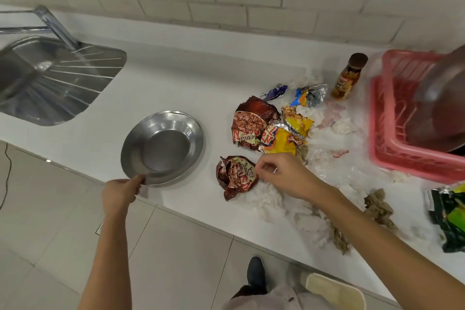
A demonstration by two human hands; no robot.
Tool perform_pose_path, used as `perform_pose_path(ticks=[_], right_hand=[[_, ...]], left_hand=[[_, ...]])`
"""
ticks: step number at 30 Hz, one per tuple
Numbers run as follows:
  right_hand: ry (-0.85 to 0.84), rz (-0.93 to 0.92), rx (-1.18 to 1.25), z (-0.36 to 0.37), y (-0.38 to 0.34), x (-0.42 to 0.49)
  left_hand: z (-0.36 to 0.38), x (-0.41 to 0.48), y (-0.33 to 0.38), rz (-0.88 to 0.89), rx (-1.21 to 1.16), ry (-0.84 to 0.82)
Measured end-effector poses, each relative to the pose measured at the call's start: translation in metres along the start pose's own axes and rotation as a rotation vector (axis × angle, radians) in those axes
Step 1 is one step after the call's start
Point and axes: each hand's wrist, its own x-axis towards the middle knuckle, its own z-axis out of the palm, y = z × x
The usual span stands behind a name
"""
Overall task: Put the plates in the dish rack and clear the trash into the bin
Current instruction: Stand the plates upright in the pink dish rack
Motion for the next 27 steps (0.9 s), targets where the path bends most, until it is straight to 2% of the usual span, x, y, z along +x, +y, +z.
perform_pose_path(ticks=[5, 10, 14, 20, 27], right_hand=[[0.010, 0.060, 0.097, -0.008, 0.007, -0.010], [0.016, 0.074, 0.173, -0.016, 0.010, -0.016], [0.005, 0.064, 0.207, -0.016, 0.012, -0.020], [0.052, 0.141, 0.454, -0.029, 0.011, -0.028], [0.208, 0.271, 0.765, -0.070, 0.015, -0.051]], left_hand=[[-0.007, -0.013, 0.003, -0.050, -0.445, -0.095], [-0.005, -0.038, 0.019, -0.081, -0.643, -0.172], [0.008, -0.072, 0.042, -0.017, -0.797, -0.169], [0.031, -0.121, 0.070, 0.144, -0.886, -0.315], [0.069, -0.164, 0.093, 0.230, -0.861, -0.587]])
